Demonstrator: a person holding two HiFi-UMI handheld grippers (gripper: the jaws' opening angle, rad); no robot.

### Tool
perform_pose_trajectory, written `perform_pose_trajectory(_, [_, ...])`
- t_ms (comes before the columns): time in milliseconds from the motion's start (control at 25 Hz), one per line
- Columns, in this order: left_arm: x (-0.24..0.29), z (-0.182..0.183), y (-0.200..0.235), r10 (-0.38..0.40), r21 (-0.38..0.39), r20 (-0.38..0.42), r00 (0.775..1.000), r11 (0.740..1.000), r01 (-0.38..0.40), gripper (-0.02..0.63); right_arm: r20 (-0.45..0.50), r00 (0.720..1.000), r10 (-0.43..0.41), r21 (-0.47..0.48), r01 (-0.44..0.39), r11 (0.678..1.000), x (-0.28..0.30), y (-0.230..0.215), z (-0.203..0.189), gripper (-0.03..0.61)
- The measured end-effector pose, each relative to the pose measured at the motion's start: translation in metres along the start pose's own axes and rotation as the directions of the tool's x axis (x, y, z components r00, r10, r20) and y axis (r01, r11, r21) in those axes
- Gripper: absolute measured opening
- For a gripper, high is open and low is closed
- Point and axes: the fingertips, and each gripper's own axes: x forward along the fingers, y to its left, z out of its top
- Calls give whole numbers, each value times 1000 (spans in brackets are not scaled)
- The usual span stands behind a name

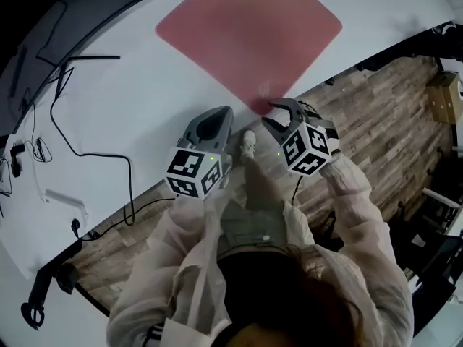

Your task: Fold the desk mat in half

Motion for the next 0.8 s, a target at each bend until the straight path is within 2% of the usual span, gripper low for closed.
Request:
perform_pose_trajectory(80, [-1, -1, 4, 7, -9, 6, 1000, 1000, -7, 23, -33, 999, 19, -98, -22, 995, 7, 1, -1, 173])
perform_pose_trajectory(200, [-3, -2, 7, 14, -18, 10, 1000, 1000, -14, 23, -85, 995, 57, -228, -75, 971, 13, 4, -2, 173])
perform_pose_trajectory(320, [-6, -5, 10, 21, -27, 7, 1000, 999, -21, 23, -124, 986, 111, -286, -142, 947, 15, 8, -1, 172])
perform_pose_trajectory(480, [-7, -5, 13, 26, -33, 7, 1000, 999, -26, 23, -172, 964, 202, -294, -246, 924, 18, 11, -2, 164])
perform_pose_trajectory(680, [-6, -4, 16, 36, -39, 5, 999, 999, -36, 23, -221, 904, 366, -210, -411, 887, 21, 10, -3, 152])
perform_pose_trajectory(800, [-5, -6, 17, 41, -44, 2, 999, 998, -41, 23, -236, 888, 396, -221, -446, 868, 21, 9, -3, 147])
